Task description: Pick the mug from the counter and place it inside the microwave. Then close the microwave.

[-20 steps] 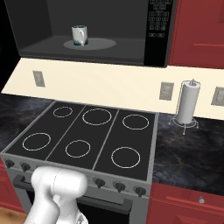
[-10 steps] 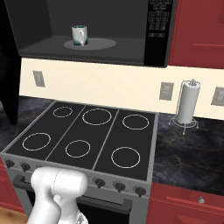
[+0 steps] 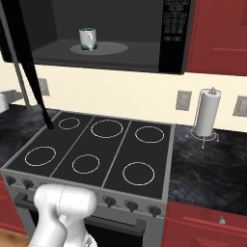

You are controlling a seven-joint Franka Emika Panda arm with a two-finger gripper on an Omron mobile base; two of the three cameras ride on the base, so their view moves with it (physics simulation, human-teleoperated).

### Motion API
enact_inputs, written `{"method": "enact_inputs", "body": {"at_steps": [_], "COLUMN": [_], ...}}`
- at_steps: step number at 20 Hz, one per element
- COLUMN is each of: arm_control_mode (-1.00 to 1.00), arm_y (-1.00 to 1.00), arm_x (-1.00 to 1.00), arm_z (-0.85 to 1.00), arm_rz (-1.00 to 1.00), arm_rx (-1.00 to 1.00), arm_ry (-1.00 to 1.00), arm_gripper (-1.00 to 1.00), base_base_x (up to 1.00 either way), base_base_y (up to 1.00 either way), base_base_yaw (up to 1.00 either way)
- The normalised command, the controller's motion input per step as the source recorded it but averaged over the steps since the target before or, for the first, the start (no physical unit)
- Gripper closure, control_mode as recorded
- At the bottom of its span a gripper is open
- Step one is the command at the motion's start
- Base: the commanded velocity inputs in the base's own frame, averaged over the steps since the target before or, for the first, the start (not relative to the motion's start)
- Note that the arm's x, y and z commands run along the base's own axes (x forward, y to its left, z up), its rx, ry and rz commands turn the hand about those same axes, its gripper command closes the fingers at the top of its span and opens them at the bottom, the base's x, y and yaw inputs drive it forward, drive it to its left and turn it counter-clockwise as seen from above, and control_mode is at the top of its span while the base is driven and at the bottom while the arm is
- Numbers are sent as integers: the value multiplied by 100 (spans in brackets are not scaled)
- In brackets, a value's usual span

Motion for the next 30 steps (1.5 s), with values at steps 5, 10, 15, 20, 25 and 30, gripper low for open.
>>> {"method": "enact_inputs", "body": {"at_steps": [5,10,15,20,25,30], "arm_control_mode": [-100,-100,-100,-100,-100,-100], "arm_y": [-49,-34,-36,-40,-35,-29], "arm_x": [48,34,35,38,24,26], "arm_z": [13,10,3,1,2,0], "arm_rz": [14,13,14,17,17,15], "arm_rx": [9,9,10,9,7,1], "arm_ry": [0,0,0,0,0,2], "arm_gripper": [-100,-100,-100,-100,-100,-100], "base_base_x": [0,0,0,0,0,0], "base_base_y": [0,0,0,0,0,0], "base_base_yaw": [0,0,0,0,0,0]}}
